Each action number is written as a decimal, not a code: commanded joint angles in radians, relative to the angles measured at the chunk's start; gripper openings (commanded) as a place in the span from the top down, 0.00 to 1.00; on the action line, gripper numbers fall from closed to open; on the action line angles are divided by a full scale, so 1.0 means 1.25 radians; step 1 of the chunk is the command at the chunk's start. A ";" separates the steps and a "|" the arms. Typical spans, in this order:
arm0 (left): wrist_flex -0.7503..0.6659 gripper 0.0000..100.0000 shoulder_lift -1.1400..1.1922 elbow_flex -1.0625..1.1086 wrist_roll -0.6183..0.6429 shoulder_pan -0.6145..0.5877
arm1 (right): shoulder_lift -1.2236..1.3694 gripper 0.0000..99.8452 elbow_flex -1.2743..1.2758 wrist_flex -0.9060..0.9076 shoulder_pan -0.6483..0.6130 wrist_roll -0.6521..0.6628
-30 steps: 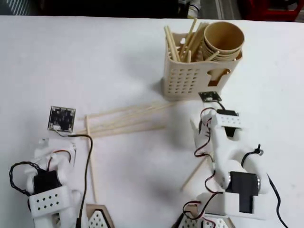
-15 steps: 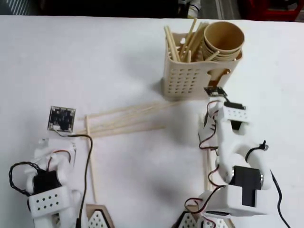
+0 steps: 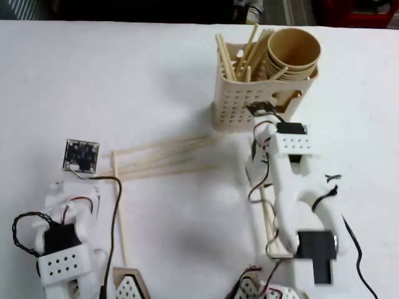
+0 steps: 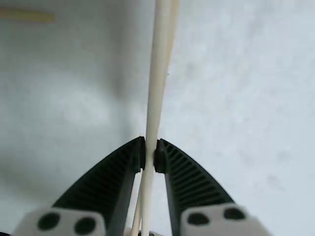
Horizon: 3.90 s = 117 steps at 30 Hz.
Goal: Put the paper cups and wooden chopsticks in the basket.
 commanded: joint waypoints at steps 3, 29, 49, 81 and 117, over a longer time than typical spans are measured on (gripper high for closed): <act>-0.017 0.98 -0.010 -0.004 -0.010 -0.002 | -0.213 0.98 0.042 0.029 -0.079 0.037; -0.017 0.98 -0.010 -0.004 -0.039 -0.002 | -0.551 0.98 -0.174 -0.202 -0.231 0.032; -0.017 0.98 -0.010 -0.004 -0.041 -0.002 | -0.360 0.98 -0.172 -0.919 -0.144 0.032; -0.017 0.98 -0.010 -0.004 -0.041 -0.002 | -0.301 0.90 -0.177 -0.651 -0.055 -0.157; -0.017 0.98 -0.010 -0.004 -0.041 -0.001 | -0.547 0.98 0.373 -0.357 0.034 -0.099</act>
